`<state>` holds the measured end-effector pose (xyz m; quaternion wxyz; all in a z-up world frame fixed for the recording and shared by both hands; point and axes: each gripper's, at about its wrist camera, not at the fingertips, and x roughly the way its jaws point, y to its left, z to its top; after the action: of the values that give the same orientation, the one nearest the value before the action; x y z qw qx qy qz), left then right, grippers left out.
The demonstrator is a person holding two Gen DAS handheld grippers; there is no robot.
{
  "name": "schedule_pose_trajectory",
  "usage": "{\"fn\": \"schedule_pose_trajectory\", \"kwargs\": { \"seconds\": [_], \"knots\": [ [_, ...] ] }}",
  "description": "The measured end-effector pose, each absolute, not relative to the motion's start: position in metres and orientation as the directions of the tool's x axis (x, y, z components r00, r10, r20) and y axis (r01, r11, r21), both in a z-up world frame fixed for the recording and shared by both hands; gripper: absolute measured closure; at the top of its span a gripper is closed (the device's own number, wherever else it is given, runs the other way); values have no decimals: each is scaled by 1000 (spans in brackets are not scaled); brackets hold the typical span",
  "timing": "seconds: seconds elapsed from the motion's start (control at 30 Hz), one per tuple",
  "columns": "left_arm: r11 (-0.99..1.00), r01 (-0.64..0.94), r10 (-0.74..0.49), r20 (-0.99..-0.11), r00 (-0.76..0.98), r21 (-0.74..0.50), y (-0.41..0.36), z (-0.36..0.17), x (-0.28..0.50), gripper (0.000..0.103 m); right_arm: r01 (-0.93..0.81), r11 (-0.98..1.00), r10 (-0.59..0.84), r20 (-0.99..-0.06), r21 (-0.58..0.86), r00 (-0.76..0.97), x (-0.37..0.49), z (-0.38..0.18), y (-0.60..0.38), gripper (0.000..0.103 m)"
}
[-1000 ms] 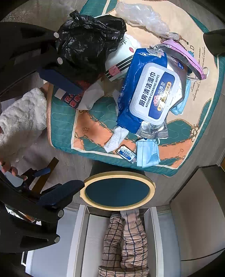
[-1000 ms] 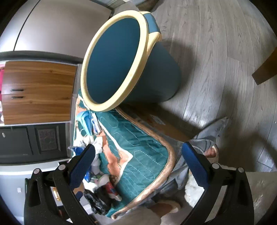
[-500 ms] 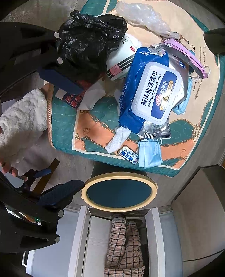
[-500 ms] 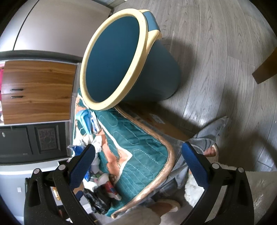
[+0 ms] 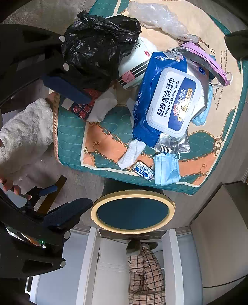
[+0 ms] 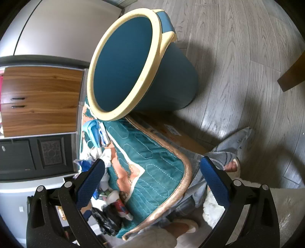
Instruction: Collect trash
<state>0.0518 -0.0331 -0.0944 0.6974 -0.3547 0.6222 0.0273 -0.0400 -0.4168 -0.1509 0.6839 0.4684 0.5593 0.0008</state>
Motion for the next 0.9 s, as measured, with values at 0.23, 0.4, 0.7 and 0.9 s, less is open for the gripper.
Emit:
{"fn": "schedule_pose_trajectory", "kwargs": {
  "seconds": [0.23,0.4,0.7,0.9],
  "knots": [
    [749,-480,-401,-889,220,-456,-33,-96,51,6,526,565,521,-769,635,369,-40,-153,-417,4],
    [750,-479,-401,-890,217,-455,-35,-97,50,6,531,566,519,-773,631,366,-40,-155,-417,4],
    [749,-485,-398,-892,215,-451,-33,-98,49,6,532,569,515,-776,627,364,-41,-156,-418,4],
    [750,-483,-398,-892,216,-451,-36,-98,49,6,528,572,515,-776,628,364,-41,-156,-419,4]
  ]
}}
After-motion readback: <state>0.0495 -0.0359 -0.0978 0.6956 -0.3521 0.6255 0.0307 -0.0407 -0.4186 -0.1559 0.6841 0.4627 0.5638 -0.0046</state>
